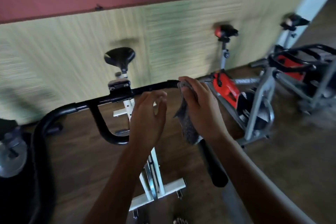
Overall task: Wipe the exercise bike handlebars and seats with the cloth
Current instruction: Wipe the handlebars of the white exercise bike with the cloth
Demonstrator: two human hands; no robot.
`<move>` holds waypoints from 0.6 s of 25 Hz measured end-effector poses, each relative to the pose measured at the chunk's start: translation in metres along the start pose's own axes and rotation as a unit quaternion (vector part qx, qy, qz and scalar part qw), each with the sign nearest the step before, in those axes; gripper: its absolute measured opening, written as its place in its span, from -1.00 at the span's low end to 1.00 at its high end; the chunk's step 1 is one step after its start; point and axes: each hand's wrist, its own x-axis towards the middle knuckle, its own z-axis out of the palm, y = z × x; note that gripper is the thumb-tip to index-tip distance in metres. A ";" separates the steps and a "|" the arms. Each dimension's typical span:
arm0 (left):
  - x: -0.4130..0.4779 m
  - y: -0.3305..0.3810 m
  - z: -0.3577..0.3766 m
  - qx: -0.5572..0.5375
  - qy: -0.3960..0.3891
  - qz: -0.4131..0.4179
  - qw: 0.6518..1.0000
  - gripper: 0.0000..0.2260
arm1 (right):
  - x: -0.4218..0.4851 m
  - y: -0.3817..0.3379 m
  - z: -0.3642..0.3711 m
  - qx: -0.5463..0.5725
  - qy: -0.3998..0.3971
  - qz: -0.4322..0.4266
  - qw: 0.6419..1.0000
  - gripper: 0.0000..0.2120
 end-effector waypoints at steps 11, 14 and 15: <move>-0.037 0.015 -0.011 -0.220 -0.171 -0.091 0.956 -0.82 | -0.094 -0.073 0.009 -0.025 0.249 0.121 0.961 -0.73; -0.050 0.037 -0.023 -0.311 -0.173 -0.130 0.925 -0.83 | -0.106 -0.071 0.013 -0.024 0.287 0.130 0.949 -0.72; -0.054 0.042 -0.028 -0.343 -0.159 -0.122 0.918 -0.82 | -0.106 -0.069 0.013 -0.024 0.294 0.133 0.946 -0.71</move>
